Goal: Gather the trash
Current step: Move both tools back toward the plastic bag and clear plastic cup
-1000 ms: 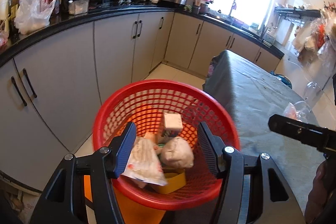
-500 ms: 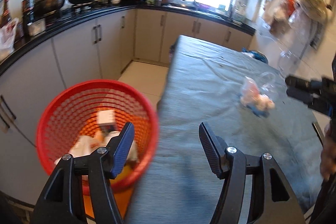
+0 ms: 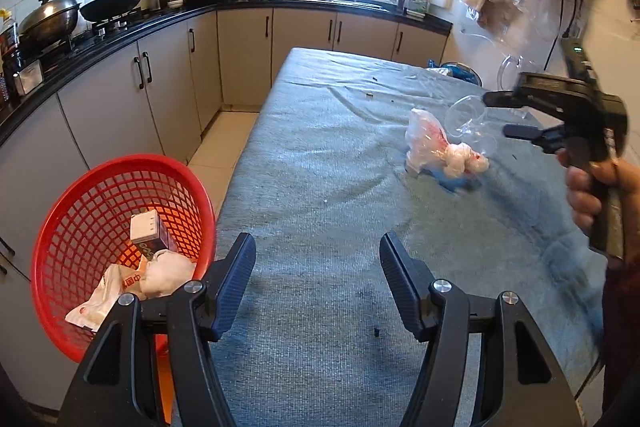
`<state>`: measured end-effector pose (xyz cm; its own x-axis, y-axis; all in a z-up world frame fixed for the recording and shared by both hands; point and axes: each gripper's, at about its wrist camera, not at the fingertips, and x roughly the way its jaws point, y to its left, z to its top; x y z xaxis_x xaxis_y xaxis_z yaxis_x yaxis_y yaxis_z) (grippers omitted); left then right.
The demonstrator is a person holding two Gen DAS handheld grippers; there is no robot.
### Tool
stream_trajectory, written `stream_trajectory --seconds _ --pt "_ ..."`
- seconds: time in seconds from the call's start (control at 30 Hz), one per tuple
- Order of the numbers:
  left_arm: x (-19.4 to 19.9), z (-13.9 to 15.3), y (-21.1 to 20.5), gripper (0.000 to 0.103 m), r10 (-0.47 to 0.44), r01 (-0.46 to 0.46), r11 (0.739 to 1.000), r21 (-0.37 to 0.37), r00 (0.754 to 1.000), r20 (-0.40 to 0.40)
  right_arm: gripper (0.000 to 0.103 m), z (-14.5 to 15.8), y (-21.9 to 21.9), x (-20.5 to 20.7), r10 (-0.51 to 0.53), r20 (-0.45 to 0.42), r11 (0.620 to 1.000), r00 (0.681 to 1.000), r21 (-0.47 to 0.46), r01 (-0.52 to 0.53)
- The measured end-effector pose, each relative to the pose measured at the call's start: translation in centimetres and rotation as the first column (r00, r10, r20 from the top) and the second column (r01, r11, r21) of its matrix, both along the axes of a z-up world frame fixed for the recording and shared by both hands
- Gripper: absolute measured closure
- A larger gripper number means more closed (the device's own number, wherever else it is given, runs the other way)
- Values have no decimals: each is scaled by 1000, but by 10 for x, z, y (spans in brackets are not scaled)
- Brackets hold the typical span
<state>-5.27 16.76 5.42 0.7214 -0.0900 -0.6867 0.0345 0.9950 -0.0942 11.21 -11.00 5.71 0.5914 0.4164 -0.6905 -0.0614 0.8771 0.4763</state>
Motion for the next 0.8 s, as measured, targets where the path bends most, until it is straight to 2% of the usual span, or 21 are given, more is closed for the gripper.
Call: stream_trajectory --seconds 0.3,0.37,0.43,0.7,0.8 --pt "9 2 -9 39 -21 21 1000 3 1000 -9 27 -25 10 19 32 -37 999 999 -39 -33" --pt "13 4 -14 39 -34 34 999 -7 999 -14 26 -30 7 20 35 -43 999 998 -8 -35" --pt "17 6 -20 39 -47 47 999 -14 999 -18 31 -34 7 19 48 -54 999 997 8 -47" --pt "40 11 -43 39 -84 81 995 -51 995 -56 35 -24 -10 7 31 -9 998 999 62 -30" --pt "56 12 -51 39 -104 95 990 -101 990 -95 35 -13 -20 0 6 32 997 999 74 -8"
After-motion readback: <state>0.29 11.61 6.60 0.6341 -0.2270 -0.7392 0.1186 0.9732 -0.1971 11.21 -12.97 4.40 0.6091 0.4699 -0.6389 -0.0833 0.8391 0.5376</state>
